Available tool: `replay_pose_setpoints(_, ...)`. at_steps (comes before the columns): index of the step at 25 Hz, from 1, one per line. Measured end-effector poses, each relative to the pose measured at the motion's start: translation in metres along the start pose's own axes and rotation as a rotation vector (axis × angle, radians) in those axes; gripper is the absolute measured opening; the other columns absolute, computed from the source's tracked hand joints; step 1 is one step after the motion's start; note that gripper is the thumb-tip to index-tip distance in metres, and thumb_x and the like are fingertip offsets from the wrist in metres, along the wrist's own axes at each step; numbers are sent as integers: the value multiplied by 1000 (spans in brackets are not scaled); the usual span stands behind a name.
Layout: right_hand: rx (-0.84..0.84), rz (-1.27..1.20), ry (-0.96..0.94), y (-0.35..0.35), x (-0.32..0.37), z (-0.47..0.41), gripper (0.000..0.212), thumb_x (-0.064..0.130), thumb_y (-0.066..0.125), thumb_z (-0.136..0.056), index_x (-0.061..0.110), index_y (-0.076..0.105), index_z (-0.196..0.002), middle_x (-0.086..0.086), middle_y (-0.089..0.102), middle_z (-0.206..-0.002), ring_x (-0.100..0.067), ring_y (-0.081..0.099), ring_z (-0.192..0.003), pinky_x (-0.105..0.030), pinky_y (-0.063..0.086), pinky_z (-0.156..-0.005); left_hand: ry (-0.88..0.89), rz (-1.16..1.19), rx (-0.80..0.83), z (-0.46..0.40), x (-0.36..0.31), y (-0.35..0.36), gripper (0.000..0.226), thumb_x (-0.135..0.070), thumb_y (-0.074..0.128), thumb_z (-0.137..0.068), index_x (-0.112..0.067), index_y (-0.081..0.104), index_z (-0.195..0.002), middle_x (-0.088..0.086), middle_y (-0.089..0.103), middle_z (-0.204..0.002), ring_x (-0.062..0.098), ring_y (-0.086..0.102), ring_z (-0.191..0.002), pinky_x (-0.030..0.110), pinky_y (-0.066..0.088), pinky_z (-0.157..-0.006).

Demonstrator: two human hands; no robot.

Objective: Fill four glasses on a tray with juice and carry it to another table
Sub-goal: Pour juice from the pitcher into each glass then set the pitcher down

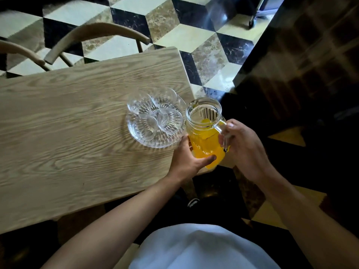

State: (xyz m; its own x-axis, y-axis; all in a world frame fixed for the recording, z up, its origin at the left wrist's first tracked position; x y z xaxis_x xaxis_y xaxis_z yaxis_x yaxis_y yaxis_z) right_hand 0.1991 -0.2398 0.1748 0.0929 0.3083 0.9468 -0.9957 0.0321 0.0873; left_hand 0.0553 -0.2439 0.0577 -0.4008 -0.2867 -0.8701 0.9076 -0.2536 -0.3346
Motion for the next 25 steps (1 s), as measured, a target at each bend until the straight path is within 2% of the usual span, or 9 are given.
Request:
replay_pose_setpoints(2,5,57,10,-1,-3,-8,27,22,44,-95,12,49,-71,-15,43,-72,-19,43,-68,-37,31,-66,-17,15,18,-6,4,4,94,-48,99,-64,-16,53,-140,2,66,-134,16,64,-120,13,45,-87)
replay_pose_setpoints(5,71,76,22,7,-3,-18,30,23,45,-98,9,47,-71,-15,42,-75,-21,42,-69,-24,38,-66,-67,53,8,-10,15,7,87,-47,99,-63,-18,58,-134,-1,70,-127,13,67,-114,23,51,-93)
replay_pose_setpoints(8,157,113,17,11,-3,-27,32,25,46,-99,11,52,-71,-15,43,-74,-21,43,-70,-16,43,-67,-145,128,21,-10,30,15,83,-46,101,-60,-23,60,-128,-7,75,-119,5,71,-108,23,57,-91)
replay_pose_setpoints(11,220,155,43,10,-5,-38,34,23,48,-102,14,53,-69,-11,45,-70,-15,50,-69,-16,44,-68,-190,169,20,-14,35,25,82,-47,102,-57,-24,63,-126,-8,77,-114,1,73,-104,22,58,-90)
replay_pose_setpoints(15,279,206,82,3,-7,-56,37,14,48,-106,12,54,-69,10,54,-59,-5,56,-66,-19,44,-66,-247,273,-18,-14,35,38,79,-47,100,-60,-24,65,-126,-5,79,-116,5,75,-106,37,63,-96)
replay_pose_setpoints(20,369,264,156,9,-7,-82,35,17,52,-105,10,60,-71,13,59,-55,0,58,-61,-22,47,-70,-315,433,-57,-24,39,52,76,-51,99,-59,-21,67,-121,-1,81,-113,16,77,-107,50,60,-101)
replay_pose_setpoints(22,370,312,180,8,-11,-89,34,18,55,-103,10,64,-72,11,62,-55,-1,62,-63,-15,47,-62,-328,473,-93,-28,40,55,83,-57,99,-55,-21,67,-122,1,81,-113,18,78,-107,51,60,-100)
replay_pose_setpoints(25,373,405,173,8,-10,-98,35,22,57,-103,8,67,-72,8,66,-57,-7,60,-63,-16,43,-57,-320,489,-111,-36,40,58,83,-62,98,-54,-22,69,-121,0,81,-113,19,78,-107,52,60,-99)
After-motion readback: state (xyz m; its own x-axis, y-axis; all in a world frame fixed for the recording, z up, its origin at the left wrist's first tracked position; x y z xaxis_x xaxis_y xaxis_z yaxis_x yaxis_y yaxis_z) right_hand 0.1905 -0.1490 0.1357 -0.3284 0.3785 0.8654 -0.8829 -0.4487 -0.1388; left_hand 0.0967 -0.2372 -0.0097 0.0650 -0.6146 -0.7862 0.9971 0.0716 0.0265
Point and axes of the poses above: each hand's wrist, its own z-axis away from the middle knuckle, its own y-axis out of the palm, x = y × z, the point moved 10 cm from there along -z, towards the middle knuckle
